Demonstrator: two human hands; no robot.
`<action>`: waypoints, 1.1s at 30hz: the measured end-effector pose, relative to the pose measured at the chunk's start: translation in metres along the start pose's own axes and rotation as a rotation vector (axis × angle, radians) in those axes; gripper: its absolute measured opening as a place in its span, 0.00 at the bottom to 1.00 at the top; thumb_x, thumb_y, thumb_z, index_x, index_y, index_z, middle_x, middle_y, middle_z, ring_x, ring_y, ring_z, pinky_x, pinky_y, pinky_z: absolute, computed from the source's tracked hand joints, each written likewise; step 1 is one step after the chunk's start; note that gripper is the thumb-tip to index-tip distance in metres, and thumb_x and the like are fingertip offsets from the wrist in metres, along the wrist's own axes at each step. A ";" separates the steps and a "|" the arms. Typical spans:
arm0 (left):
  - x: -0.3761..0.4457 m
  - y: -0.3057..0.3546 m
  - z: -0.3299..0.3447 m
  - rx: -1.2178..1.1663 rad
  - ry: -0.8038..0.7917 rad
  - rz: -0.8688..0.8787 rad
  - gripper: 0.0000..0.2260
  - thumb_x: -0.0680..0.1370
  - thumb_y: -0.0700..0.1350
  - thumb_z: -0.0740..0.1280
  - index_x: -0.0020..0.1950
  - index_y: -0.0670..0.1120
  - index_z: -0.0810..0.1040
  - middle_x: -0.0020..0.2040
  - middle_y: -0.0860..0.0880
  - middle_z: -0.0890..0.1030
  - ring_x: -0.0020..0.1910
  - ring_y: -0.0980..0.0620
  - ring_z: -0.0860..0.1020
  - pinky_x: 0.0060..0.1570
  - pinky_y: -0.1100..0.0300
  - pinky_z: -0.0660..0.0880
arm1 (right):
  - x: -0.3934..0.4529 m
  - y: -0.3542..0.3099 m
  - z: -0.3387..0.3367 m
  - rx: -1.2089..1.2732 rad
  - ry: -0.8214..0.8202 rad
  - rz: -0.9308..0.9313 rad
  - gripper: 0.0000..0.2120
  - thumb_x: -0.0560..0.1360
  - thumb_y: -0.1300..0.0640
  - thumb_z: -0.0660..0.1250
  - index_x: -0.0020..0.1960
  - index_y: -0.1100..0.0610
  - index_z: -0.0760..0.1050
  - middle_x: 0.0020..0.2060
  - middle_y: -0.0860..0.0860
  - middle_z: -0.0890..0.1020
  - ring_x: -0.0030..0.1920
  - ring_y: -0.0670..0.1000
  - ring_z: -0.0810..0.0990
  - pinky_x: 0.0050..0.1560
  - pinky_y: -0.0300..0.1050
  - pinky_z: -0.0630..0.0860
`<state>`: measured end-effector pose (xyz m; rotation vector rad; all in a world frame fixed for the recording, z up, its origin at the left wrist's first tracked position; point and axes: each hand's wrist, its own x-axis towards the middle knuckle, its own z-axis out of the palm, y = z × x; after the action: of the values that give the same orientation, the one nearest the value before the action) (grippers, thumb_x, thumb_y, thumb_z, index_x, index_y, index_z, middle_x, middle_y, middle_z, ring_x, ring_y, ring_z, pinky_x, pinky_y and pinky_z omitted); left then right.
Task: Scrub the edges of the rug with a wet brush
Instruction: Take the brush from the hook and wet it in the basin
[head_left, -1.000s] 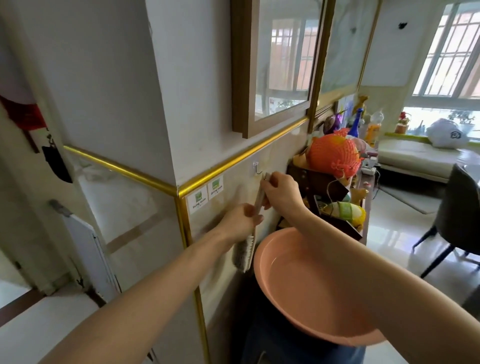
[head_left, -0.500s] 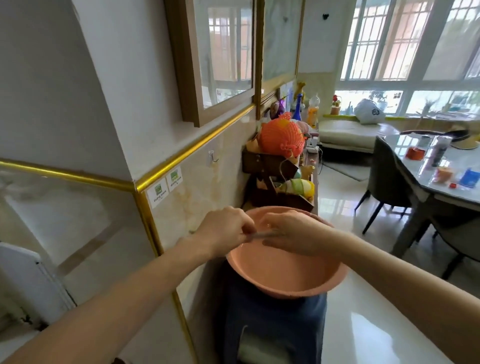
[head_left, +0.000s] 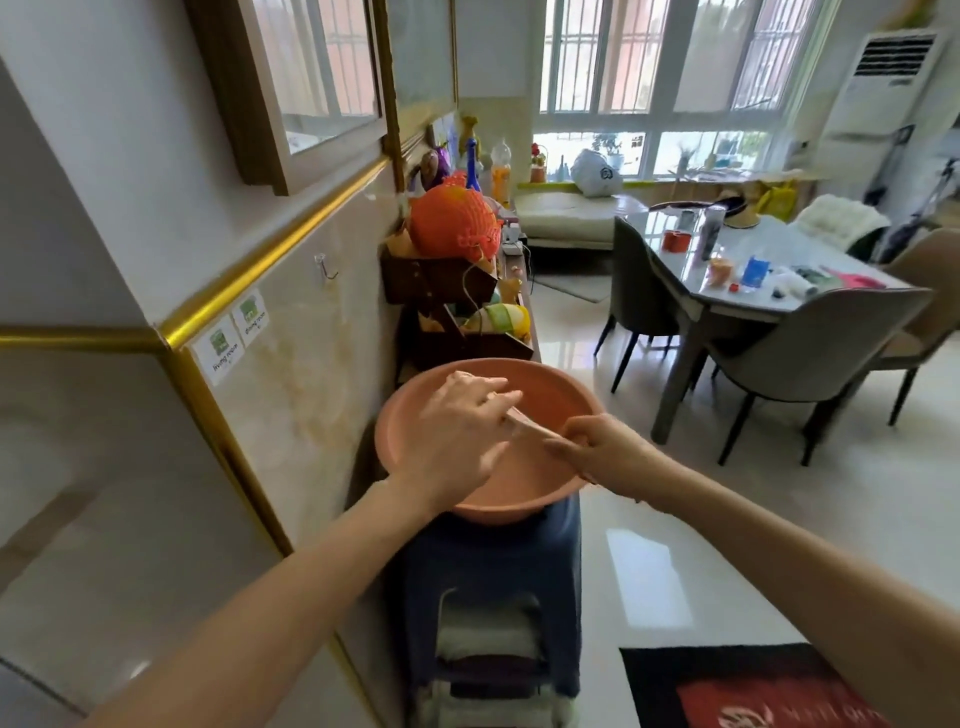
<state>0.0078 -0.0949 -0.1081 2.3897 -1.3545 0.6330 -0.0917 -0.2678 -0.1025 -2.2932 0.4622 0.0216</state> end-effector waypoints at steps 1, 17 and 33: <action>-0.007 -0.004 0.006 -0.067 -0.072 -0.142 0.24 0.74 0.50 0.73 0.70 0.49 0.75 0.69 0.49 0.75 0.69 0.48 0.71 0.70 0.53 0.64 | 0.005 0.008 0.000 -0.097 0.086 -0.002 0.13 0.79 0.45 0.62 0.52 0.53 0.78 0.47 0.49 0.79 0.44 0.51 0.80 0.46 0.45 0.79; -0.041 -0.024 0.043 -0.108 -0.608 -0.501 0.12 0.76 0.58 0.69 0.50 0.51 0.86 0.47 0.54 0.84 0.47 0.53 0.80 0.47 0.54 0.78 | 0.105 0.043 0.050 -0.584 -0.076 0.002 0.14 0.80 0.57 0.60 0.63 0.48 0.77 0.57 0.53 0.79 0.50 0.57 0.81 0.50 0.51 0.81; -0.031 -0.025 0.050 -0.017 -0.594 -0.527 0.11 0.74 0.57 0.72 0.47 0.50 0.85 0.43 0.54 0.84 0.43 0.53 0.81 0.40 0.58 0.75 | 0.076 0.030 0.021 -0.416 0.180 -0.205 0.13 0.81 0.51 0.61 0.63 0.47 0.78 0.58 0.48 0.80 0.53 0.53 0.80 0.54 0.51 0.79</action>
<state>0.0262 -0.0844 -0.1686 2.8687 -0.8123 -0.2493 -0.0285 -0.2965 -0.1503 -2.7576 0.3325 -0.2099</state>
